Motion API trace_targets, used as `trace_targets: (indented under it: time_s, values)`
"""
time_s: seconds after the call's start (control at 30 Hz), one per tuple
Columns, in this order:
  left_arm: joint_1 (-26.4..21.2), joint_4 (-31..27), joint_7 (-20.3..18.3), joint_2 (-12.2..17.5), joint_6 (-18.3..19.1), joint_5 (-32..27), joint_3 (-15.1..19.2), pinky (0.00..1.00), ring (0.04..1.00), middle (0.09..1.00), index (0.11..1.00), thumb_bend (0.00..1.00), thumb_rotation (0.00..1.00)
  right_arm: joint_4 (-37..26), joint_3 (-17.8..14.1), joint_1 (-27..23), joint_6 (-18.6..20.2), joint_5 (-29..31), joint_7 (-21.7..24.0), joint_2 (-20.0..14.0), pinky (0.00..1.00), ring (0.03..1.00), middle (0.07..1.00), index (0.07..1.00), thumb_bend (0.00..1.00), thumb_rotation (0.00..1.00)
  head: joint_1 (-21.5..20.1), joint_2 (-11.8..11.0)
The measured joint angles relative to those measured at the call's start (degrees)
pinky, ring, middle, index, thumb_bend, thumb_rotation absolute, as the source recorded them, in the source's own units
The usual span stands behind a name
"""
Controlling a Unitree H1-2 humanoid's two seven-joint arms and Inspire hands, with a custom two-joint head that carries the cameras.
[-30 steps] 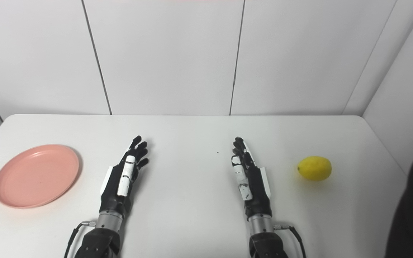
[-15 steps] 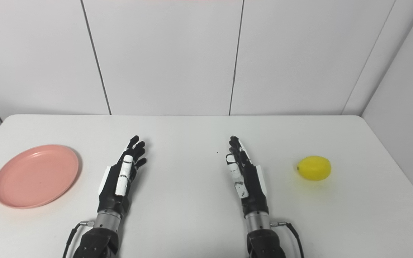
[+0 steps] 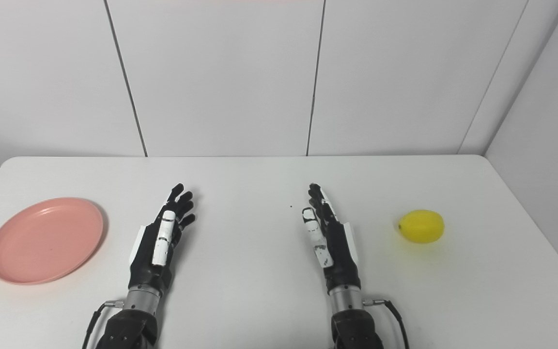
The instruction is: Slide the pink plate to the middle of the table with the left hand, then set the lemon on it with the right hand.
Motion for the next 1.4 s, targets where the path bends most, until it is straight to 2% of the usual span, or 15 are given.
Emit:
trace_targets:
  time_s: [0.1, 0.23, 0.6, 1.23, 1.37, 1.4]
  values:
    - [0.0, 0.0, 0.0, 0.0, 0.0, 0.0, 0.0, 0.89, 0.931, 0.926, 0.924, 0.53, 1.0, 0.0, 0.5, 0.0, 0.0, 1.1, 1.4, -0.3, 1.0, 0.991, 0.989, 0.987, 0.65, 1.0, 0.0, 0.2]
    - [0.0, 0.0, 0.1, 0.0, -0.1, 0.1, 0.0, 0.89, 0.927, 0.922, 0.919, 0.52, 1.0, -0.2, 0.9, 0.2, 0.0, 4.5, 3.8, -0.4, 1.0, 1.0, 1.0, 1.0, 0.62, 1.0, 0.1, 0.1]
    - [-0.2, 0.3, 0.2, 0.0, -0.4, 0.1, 0.3, 0.89, 0.923, 0.926, 0.925, 0.53, 1.0, -0.8, -0.2, 0.5, 2.2, 11.5, 5.0, 0.4, 1.0, 1.0, 1.0, 1.0, 0.64, 1.0, 0.2, 0.3]
    - [-0.3, 0.4, 0.5, 0.0, -0.4, 0.8, 0.4, 0.89, 0.923, 0.919, 0.905, 0.52, 1.0, -1.2, -0.5, 0.9, 2.8, 10.7, 3.6, 1.2, 1.0, 0.994, 0.989, 0.981, 0.67, 1.0, 1.1, -0.1]
    - [-0.3, 0.3, 1.2, 0.0, 0.3, 1.9, -0.2, 0.92, 0.943, 0.938, 0.924, 0.51, 1.0, -1.2, -1.0, 0.9, 2.8, 10.9, 3.6, 0.8, 1.0, 0.983, 0.983, 0.978, 0.69, 1.0, 7.9, -1.7]
    - [-0.3, 0.3, 1.2, 0.0, 0.3, 1.9, -0.2, 0.95, 0.967, 0.966, 0.952, 0.52, 1.0, -1.2, -1.0, 0.9, 2.8, 10.9, 3.6, 0.7, 1.0, 0.979, 0.981, 0.976, 0.67, 1.0, 11.1, -2.6]
